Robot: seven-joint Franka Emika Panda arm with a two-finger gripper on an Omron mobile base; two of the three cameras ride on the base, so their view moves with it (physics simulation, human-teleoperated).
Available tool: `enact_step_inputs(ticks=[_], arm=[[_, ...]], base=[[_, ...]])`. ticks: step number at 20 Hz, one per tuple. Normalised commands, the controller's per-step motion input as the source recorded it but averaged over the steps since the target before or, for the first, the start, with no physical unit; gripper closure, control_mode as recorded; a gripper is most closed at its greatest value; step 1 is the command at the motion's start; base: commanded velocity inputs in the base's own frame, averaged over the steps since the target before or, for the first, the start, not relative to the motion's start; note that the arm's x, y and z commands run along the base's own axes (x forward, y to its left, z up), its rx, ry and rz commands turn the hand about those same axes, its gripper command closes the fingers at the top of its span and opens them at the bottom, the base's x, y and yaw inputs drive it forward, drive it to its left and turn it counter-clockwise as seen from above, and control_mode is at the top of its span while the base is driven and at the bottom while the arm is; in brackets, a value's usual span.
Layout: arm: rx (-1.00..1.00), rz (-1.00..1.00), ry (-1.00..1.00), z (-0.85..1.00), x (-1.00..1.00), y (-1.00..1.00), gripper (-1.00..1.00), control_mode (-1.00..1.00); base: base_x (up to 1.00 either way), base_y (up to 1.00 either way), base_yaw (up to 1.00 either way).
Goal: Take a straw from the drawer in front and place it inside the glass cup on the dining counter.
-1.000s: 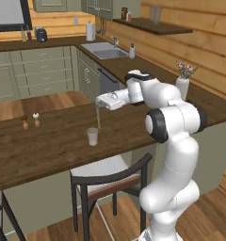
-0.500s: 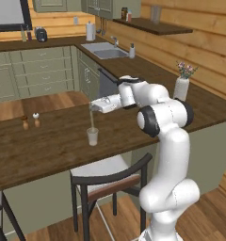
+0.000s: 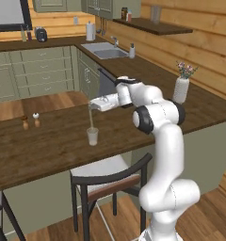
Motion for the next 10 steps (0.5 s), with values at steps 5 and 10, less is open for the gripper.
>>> enact_step_inputs(ticks=[5, 10], arm=[[0.0, 0.0, 0.01, -0.26, 0.34, 0.02, 1.0, -1.0], [0.0, 0.0, 0.0, -0.22, 0.02, 0.12, 1.0, -1.0]], base=[[0.0, 0.0, 0.0], [0.0, 0.0, 0.0]])
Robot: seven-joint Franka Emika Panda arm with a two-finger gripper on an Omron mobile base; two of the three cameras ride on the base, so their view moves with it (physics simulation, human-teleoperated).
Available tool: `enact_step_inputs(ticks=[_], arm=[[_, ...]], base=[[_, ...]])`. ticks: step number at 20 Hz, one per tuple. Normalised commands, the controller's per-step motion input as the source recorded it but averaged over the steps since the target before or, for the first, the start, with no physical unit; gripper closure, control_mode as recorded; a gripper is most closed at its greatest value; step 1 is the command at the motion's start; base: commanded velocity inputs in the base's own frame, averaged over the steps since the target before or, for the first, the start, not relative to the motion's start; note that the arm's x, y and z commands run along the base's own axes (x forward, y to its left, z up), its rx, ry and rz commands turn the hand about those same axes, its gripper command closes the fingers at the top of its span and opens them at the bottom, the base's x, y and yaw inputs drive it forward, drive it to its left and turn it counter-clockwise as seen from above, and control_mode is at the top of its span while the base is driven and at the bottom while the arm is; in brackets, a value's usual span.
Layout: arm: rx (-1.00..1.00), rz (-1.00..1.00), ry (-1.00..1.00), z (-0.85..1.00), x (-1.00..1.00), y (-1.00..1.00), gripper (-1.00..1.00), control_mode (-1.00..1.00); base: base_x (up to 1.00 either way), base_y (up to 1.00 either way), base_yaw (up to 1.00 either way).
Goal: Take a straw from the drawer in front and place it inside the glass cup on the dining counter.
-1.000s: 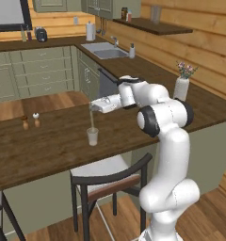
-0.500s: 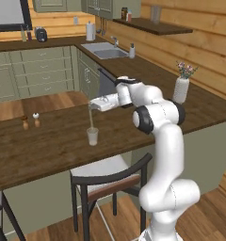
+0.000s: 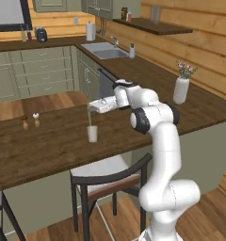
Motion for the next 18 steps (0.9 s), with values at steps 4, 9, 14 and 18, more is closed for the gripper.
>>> enact_step_inputs(ticks=[4, 9, 14, 18], arm=[[0.0, 0.0, 0.0, -0.06, -0.65, 0.13, 1.0, -1.0], [0.0, 0.0, 0.0, -0.04, -0.77, 0.0, 1.0, -1.0], [0.0, 0.0, 0.0, -0.13, -0.41, 0.0, 1.0, -1.0], [0.0, 0.0, 0.0, -0.14, -0.01, 0.0, 1.0, -1.0]], base=[[0.0, 0.0, 0.0], [0.0, 0.0, 0.0], [0.0, 0.0, 0.0], [0.0, 0.0, 0.0]])
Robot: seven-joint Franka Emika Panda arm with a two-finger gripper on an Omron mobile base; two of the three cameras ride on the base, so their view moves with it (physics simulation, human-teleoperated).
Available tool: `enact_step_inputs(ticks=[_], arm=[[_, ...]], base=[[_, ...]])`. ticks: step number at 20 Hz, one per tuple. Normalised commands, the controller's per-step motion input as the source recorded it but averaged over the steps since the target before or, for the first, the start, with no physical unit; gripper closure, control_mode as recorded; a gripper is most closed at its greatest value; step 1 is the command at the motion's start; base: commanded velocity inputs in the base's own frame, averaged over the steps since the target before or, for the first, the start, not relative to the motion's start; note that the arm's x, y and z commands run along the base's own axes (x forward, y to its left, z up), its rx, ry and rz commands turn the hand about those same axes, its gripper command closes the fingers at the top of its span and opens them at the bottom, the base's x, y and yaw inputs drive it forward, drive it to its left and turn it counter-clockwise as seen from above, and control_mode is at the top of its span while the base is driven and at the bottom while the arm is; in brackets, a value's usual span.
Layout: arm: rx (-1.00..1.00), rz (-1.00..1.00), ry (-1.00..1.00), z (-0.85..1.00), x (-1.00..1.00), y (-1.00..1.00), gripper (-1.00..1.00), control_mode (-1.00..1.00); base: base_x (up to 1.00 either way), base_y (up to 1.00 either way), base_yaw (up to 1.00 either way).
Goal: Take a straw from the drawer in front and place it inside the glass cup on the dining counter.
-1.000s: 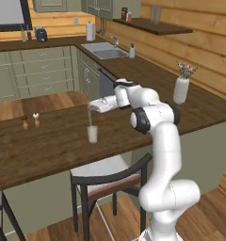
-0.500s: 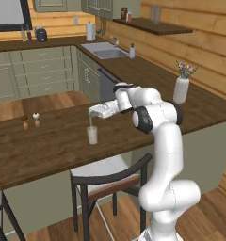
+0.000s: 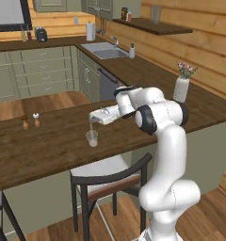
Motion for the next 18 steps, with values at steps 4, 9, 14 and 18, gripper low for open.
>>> enact_step_inputs(ticks=[4, 9, 14, 18], arm=[[-0.04, 0.0, -0.08, -0.08, 0.01, -0.04, 1.0, -1.0], [-0.05, 0.0, -0.13, -0.01, 0.04, -0.2, 1.0, -1.0], [-0.02, 0.0, -0.11, 0.0, 0.04, -0.09, 1.0, -1.0], [0.0, 0.0, -0.05, -0.07, 0.0, 0.15, 1.0, -1.0]], base=[[0.0, 0.0, 0.0], [0.0, 0.0, 0.0], [0.0, 0.0, 0.0], [0.0, 0.0, 0.0]])
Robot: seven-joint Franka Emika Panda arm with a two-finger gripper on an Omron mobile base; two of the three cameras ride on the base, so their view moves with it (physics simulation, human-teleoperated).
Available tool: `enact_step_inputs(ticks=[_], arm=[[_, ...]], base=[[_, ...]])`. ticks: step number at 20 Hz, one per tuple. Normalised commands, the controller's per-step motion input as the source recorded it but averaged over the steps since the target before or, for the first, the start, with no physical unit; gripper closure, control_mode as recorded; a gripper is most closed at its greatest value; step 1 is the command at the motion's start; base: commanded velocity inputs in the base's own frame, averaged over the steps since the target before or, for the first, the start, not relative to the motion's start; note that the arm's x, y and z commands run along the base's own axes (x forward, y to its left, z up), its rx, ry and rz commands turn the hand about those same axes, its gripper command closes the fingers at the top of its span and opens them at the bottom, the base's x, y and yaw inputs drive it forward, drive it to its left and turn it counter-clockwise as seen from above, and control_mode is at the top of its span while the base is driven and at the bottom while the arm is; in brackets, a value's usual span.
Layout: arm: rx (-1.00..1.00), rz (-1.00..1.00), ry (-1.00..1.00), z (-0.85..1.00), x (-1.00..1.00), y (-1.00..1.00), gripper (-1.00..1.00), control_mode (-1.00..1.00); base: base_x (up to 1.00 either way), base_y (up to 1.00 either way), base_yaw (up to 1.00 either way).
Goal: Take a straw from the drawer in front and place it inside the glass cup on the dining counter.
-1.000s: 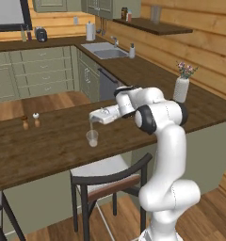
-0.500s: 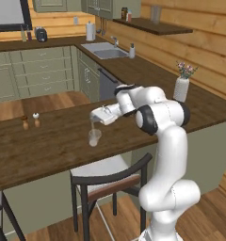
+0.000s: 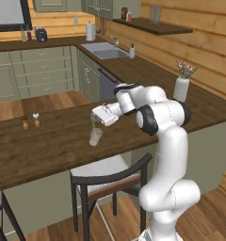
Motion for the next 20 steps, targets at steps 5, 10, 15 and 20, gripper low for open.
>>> enact_step_inputs(ticks=[5, 10, 15, 20], arm=[[0.0, 0.01, 0.0, -0.12, 0.0, 0.38, 1.0, -1.0], [0.0, 0.0, -0.02, -0.11, 0.0, 0.06, 1.0, -1.0], [0.0, 0.0, -0.01, -0.1, 0.0, -0.01, 1.0, -1.0], [0.0, 0.0, -0.04, -0.01, 0.0, -0.06, -1.0, -1.0]], base=[[0.0, 0.0, 0.0], [0.0, 0.0, 0.0], [0.0, 0.0, 0.0], [0.0, 0.0, 0.0]])
